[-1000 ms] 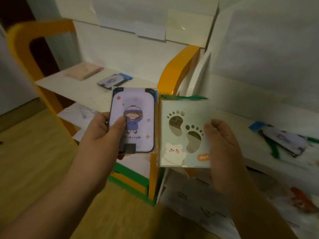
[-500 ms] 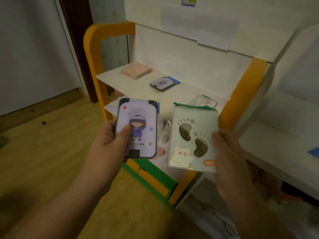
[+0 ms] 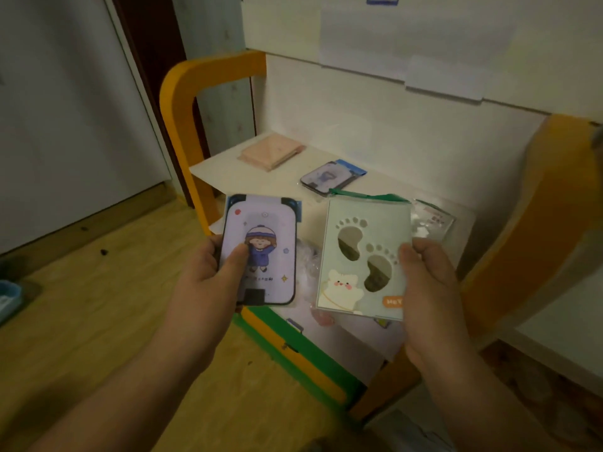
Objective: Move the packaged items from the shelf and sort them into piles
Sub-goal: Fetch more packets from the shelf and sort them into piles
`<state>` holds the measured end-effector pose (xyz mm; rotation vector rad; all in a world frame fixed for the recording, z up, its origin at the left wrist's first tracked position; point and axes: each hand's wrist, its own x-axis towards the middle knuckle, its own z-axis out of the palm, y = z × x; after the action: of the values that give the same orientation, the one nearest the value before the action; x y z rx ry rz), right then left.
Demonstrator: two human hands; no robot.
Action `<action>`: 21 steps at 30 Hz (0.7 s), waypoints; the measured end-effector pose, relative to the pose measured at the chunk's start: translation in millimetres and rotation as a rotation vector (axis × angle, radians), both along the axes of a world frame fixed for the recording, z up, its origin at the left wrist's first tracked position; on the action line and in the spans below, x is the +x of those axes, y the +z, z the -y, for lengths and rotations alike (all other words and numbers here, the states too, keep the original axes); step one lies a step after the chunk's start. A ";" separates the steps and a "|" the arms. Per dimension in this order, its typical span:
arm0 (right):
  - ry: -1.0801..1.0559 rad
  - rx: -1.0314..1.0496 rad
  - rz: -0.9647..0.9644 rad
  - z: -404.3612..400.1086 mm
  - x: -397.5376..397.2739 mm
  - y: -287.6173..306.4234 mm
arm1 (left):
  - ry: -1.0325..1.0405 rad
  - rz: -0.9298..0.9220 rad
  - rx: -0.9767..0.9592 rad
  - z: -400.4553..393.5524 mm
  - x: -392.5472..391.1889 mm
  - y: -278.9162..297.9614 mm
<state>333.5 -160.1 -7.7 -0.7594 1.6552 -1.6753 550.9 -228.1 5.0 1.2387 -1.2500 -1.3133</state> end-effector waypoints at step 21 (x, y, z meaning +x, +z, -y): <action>-0.258 0.011 0.104 125.3 -59.6 -8.4 | -0.159 0.180 -0.118 183.5 -100.5 -9.9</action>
<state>273.9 -285.3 -16.1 -0.4588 1.7451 -1.8457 450.4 -411.6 -4.8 1.2146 -1.5591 -1.2411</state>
